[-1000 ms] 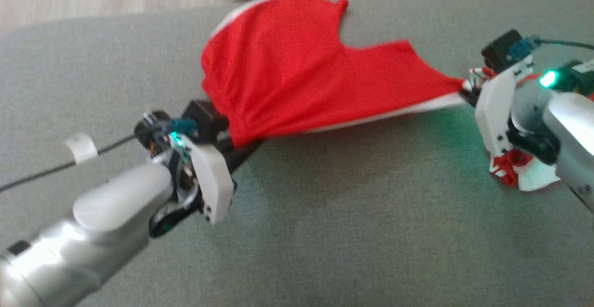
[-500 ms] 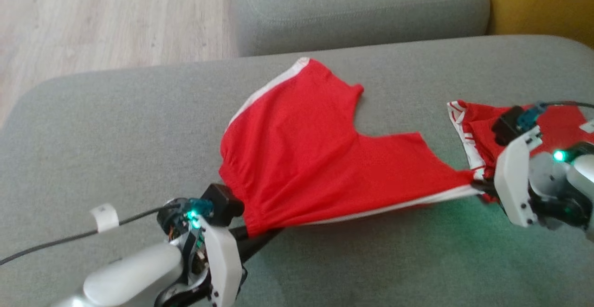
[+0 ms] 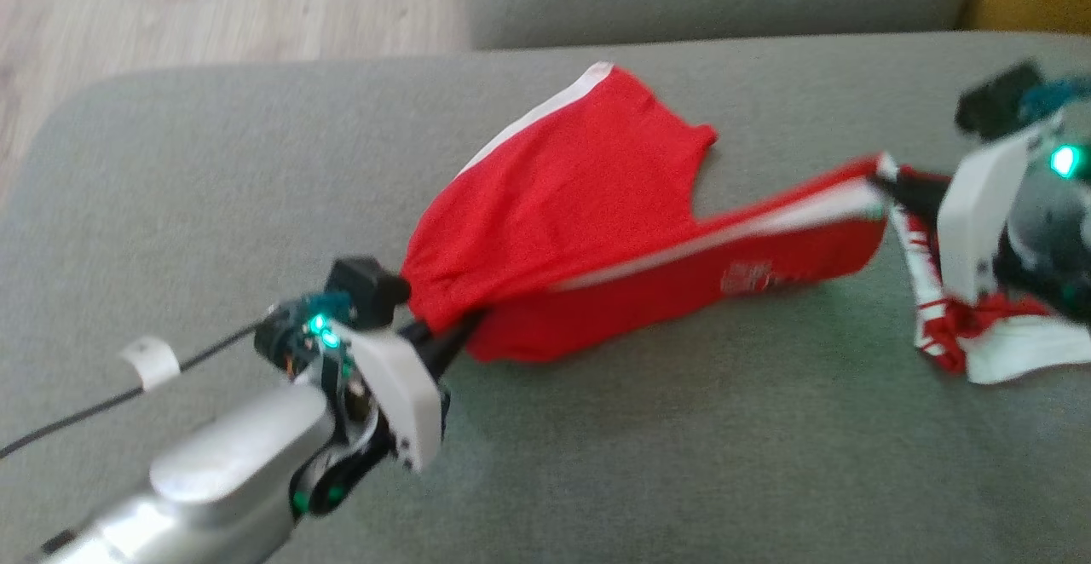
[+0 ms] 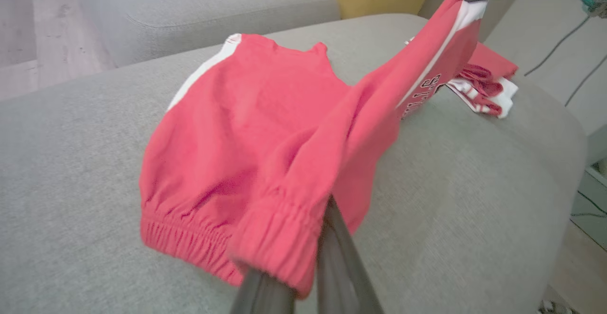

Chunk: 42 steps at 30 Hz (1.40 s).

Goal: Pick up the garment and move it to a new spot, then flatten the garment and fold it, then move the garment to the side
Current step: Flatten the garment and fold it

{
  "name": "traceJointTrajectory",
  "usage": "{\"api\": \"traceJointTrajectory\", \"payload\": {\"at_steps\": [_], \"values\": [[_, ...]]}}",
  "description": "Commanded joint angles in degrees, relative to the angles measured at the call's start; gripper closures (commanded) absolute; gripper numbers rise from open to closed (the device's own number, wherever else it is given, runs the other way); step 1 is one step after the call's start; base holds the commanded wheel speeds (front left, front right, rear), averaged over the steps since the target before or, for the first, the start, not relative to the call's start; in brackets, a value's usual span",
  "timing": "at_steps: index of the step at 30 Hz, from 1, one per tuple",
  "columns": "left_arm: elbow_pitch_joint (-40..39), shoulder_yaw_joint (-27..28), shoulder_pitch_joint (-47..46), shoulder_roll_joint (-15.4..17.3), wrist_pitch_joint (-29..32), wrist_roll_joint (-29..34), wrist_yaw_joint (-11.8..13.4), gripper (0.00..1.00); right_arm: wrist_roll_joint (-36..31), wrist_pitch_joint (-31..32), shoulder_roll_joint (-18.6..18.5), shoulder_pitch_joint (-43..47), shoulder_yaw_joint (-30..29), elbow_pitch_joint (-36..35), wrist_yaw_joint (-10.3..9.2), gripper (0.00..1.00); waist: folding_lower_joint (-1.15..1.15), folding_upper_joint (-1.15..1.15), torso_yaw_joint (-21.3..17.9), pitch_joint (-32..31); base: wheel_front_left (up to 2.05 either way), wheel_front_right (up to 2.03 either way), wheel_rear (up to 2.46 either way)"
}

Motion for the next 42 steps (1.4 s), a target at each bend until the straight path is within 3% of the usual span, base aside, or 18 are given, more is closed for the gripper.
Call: {"api": "traceJointTrajectory", "payload": {"at_steps": [1, 9, 15, 36, 37, 38, 39, 40, 42], "values": [[0.3, 3.7, -4.0, 1.0, -0.8, -0.4, 0.9, 1.0, -1.5, -1.5, -0.4, -2.2, -2.0, 0.6, -0.05, 1.0, -0.01, 0.0, 1.7, 2.3, 0.0, 0.0, 0.0], [6.5, 5.8, -8.5, -4.0, -3.5, 0.8, 2.9, 1.0, -9.8, -6.6, 5.8, -10.3, -5.6, 8.9, -0.05, 1.0, -0.01, 0.0, 6.2, 8.6, 0.0, 0.0, 0.0], [11.2, 6.2, -11.8, -8.4, -5.4, 1.7, 2.1, 1.0, -15.0, -10.4, 10.8, -16.6, -5.5, 16.3, -0.05, 1.0, -0.01, 0.0, 9.8, 13.2, 0.0, 0.0, 0.0], [20.9, 4.9, -18.3, -16.2, -7.7, 3.8, -1.2, 1.0, -21.7, -21.9, 17.0, -26.2, -1.3, 34.6, -0.05, 1.0, -0.01, 0.0, 15.6, 20.0, 0.0, 0.0, 0.0], [21.4, 4.7, -18.4, -16.5, -7.7, 3.9, -1.4, 1.0, -21.8, -22.1, 17.2, -26.5, -0.9, 35.2, -0.05, 0.68, -0.01, 0.0, 15.7, 20.1, 0.0, 0.0, 0.0], [21.9, 4.6, -18.5, -16.7, -7.8, 3.9, -1.5, 0.92, -21.7, -22.1, 17.3, -26.7, -0.9, 36.1, -0.05, 0.0, -0.01, 0.0, 15.7, 20.1, 0.0, 0.0, 0.0], [22.3, 4.6, -18.6, -16.9, -7.9, 4.0, -1.6, 0.53, -21.6, -22.0, 17.6, -26.7, -0.6, 36.7, -0.05, 0.0, -0.01, 0.0, 15.6, 20.1, 0.0, 0.0, 0.0], [22.7, 4.5, -18.7, -17.1, -8.0, 4.0, -1.6, 0.0, -21.5, -22.2, 17.8, -26.8, -0.4, 37.2, -0.05, 0.0, -0.01, 0.0, 15.6, 20.1, 0.0, 0.0, 0.0], [23.7, 4.4, -18.8, -17.3, -8.3, 4.2, -1.5, 0.0, -21.4, -22.9, 18.1, -27.0, 0.0, 38.1, -0.05, 0.0, -0.01, 0.0, 15.3, 19.9, 0.0, 0.0, 0.0]]}}
